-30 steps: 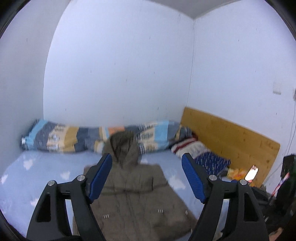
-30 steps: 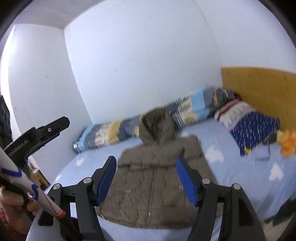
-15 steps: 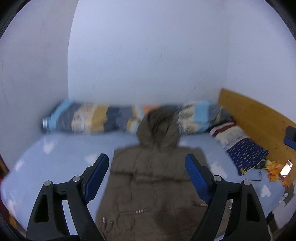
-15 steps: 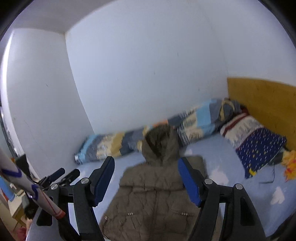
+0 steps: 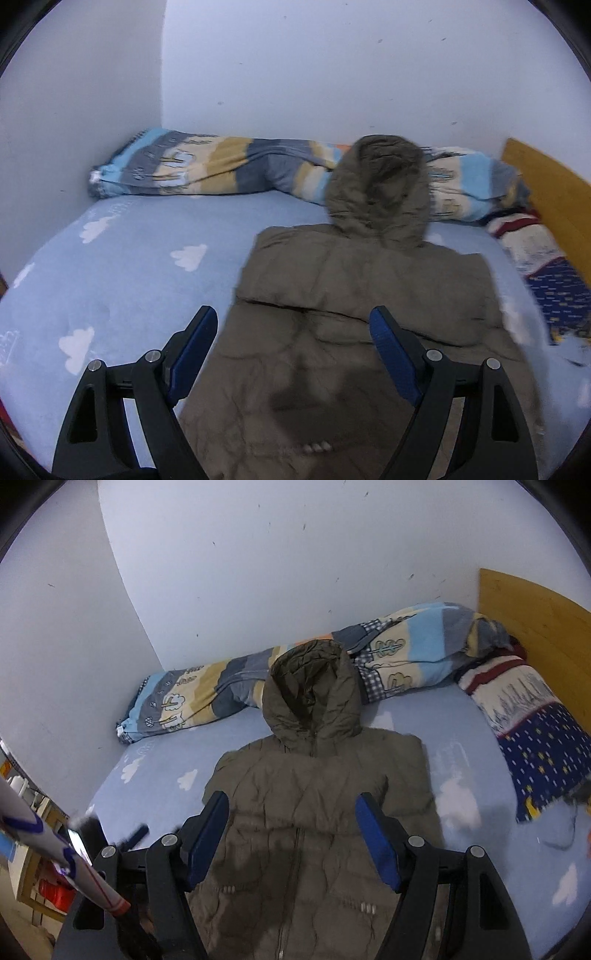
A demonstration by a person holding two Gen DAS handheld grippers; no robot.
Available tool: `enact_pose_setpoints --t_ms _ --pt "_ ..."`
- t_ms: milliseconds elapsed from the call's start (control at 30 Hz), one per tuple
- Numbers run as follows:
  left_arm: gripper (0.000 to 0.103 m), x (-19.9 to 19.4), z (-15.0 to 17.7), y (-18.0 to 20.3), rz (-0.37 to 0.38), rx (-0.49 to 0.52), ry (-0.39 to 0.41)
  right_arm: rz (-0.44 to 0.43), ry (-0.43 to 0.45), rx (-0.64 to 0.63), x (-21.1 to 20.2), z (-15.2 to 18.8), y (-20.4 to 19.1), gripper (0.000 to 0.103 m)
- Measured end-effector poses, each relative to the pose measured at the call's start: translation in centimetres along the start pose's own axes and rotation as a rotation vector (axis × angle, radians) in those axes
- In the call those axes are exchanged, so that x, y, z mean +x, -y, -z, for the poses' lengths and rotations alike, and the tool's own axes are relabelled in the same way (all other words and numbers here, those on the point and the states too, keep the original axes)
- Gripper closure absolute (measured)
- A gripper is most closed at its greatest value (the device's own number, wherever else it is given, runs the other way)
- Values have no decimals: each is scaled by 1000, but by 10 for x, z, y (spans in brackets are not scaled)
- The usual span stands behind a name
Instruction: Fold large clothes
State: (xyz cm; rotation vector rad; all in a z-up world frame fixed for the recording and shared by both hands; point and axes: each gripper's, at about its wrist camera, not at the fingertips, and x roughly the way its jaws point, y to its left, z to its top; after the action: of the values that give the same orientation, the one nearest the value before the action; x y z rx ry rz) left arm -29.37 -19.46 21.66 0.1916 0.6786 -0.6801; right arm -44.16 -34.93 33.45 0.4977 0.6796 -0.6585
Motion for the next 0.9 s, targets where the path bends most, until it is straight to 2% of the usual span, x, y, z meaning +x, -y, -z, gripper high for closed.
enact_pose_setpoints --t_ms 100,200,300,367,467,667,800,900 --pt "19 18 0 6 19 25 -39 17 -20 -25 44 -43 2 27" --pt "19 23 1 11 28 75 -29 36 -29 -17 103 -91 12 27" --pt "19 30 8 14 24 141 -15 53 -55 2 160 -125 26 27" --pt "19 36 11 14 13 164 -38 85 -80 25 208 -147 42 27" --pt "19 40 13 9 60 149 -95 116 -97 61 267 -170 64 27" --pt "19 34 19 9 84 191 -83 200 -102 101 355 -206 92 27" --pt "19 48 25 6 96 184 -134 232 -92 83 391 -214 96 27" --pt "19 54 25 1 90 164 -149 255 -52 75 410 -216 98 27"
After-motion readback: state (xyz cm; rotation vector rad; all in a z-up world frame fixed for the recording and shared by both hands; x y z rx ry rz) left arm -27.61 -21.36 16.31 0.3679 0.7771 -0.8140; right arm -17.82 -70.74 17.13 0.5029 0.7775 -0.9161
